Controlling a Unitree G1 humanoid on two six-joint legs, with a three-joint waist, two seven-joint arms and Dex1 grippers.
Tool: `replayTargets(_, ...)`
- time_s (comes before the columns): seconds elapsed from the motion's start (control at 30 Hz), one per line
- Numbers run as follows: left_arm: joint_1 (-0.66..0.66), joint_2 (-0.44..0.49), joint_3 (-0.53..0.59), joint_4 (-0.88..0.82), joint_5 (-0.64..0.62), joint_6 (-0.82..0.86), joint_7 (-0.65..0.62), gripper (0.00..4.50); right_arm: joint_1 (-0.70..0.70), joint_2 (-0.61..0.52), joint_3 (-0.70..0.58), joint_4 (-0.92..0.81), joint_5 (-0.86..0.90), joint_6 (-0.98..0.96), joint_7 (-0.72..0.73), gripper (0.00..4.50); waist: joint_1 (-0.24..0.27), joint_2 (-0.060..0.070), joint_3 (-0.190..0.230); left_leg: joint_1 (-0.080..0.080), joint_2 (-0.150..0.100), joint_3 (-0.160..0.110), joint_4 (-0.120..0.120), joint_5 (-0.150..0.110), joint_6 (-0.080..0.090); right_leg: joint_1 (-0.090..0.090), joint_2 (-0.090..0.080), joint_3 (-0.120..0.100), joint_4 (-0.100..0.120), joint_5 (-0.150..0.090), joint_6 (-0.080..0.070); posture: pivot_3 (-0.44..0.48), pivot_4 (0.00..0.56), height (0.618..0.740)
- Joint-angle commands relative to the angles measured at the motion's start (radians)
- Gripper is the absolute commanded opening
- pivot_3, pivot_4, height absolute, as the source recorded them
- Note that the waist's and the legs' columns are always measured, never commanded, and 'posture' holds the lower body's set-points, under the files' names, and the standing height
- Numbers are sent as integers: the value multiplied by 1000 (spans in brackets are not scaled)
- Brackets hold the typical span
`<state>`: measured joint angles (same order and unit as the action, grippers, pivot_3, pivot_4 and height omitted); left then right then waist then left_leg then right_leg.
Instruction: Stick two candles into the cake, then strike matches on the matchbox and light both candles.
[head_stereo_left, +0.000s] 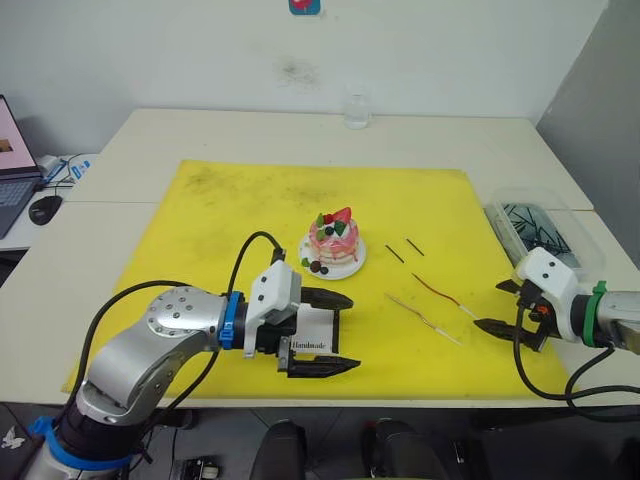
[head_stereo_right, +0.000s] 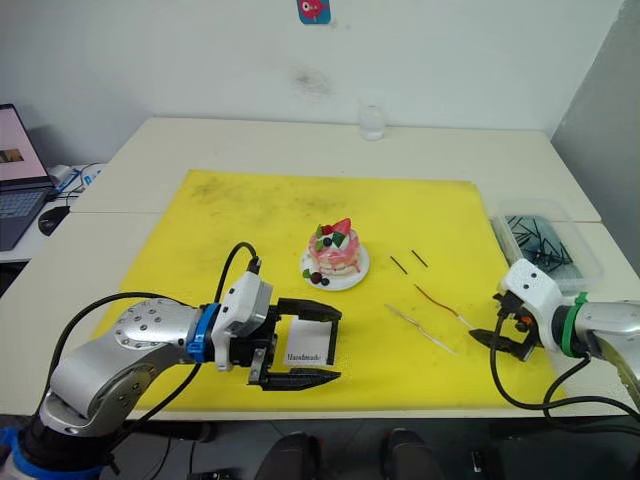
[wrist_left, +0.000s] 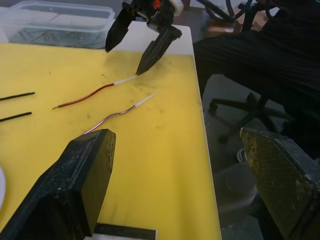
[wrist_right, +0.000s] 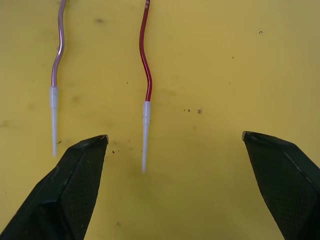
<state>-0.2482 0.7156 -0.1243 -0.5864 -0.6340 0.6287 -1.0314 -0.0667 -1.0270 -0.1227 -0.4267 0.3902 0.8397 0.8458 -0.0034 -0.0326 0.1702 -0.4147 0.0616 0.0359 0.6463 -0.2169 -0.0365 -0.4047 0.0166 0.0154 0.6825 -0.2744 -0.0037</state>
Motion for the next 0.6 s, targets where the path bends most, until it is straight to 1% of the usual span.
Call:
replayTargets(0.03,-12,-6,-2,-32,-12,3,18,4445,-18,10,8,1,-10,-7,-12,4500,0,0,0,0,0,0,0,0,0,0,0,0,0,0,0,0,150,729)
replayTargets(0.17,-11,-12,-13,-37,-10,3,34,4445,-26,25,30,23,-29,-11,-22,4500,0,0,0,0,0,0,0,0,0,0,0,0,0,0,0,0,150,729)
replayTargets(0.23,-14,-15,-15,-39,-12,6,40,4500,-29,28,36,28,-28,-7,-24,4139,0,0,0,0,0,0,0,0,0,0,0,0,0,0,0,0,150,729)
replayTargets(0.3,-17,-17,-14,-41,-19,13,46,4500,-19,31,45,23,-30,-6,-29,3549,0,0,0,0,0,0,0,0,0,0,0,0,0,0,0,0,150,729)
replayTargets(0.47,-15,-16,-7,-48,-28,24,54,4500,19,34,49,-14,-17,11,-28,1643,0,0,0,0,0,0,0,0,0,0,0,0,0,0,0,0,150,729)
replayTargets(0.6,0,-7,2,-54,-37,20,57,4500,20,42,56,-40,-5,35,-32,154,0,0,0,0,0,0,0,0,0,0,0,0,0,0,0,0,150,729)
